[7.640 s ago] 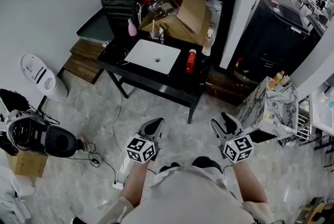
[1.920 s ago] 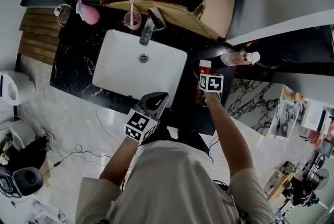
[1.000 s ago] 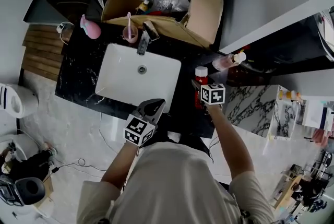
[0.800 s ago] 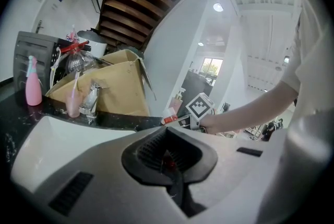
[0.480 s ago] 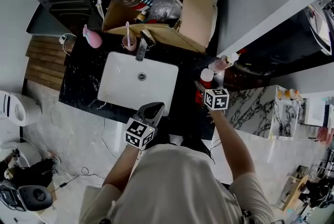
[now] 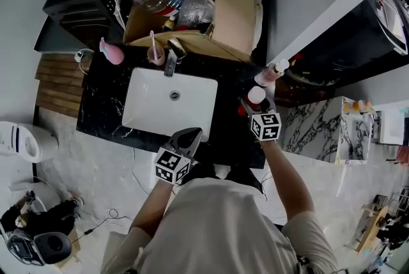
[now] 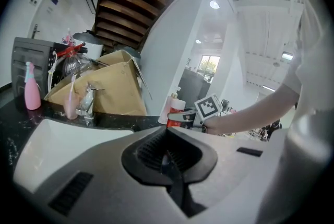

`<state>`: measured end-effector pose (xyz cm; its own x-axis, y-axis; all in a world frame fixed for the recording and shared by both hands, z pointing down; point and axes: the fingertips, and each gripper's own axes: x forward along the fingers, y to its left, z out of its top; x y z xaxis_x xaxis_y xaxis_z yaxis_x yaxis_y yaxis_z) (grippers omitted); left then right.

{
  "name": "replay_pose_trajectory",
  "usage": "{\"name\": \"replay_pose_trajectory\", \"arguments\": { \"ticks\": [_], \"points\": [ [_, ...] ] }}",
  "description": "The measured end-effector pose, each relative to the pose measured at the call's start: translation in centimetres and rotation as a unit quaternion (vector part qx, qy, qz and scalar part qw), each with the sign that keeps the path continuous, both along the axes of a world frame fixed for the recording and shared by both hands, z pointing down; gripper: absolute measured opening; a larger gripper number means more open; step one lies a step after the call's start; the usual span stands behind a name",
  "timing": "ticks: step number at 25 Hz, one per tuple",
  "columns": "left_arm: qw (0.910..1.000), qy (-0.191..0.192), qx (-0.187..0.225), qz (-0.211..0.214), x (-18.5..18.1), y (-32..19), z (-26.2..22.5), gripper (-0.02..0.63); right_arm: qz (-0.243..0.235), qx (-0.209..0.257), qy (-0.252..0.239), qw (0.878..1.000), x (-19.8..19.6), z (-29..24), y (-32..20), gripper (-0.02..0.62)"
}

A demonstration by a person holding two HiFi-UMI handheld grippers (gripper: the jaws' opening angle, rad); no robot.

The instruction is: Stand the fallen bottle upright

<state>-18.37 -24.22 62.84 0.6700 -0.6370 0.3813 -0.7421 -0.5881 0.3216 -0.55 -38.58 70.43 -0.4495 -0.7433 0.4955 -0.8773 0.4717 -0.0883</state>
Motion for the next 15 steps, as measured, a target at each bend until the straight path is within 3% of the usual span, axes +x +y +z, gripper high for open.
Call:
{"name": "replay_pose_trajectory", "arguments": {
  "ticks": [15],
  "points": [
    [0.9999,0.001,-0.004,0.012,0.8,1.4,0.6,0.006,0.002,0.012,0.020,1.000,0.6,0.2,2.7,0.307]
  ]
}}
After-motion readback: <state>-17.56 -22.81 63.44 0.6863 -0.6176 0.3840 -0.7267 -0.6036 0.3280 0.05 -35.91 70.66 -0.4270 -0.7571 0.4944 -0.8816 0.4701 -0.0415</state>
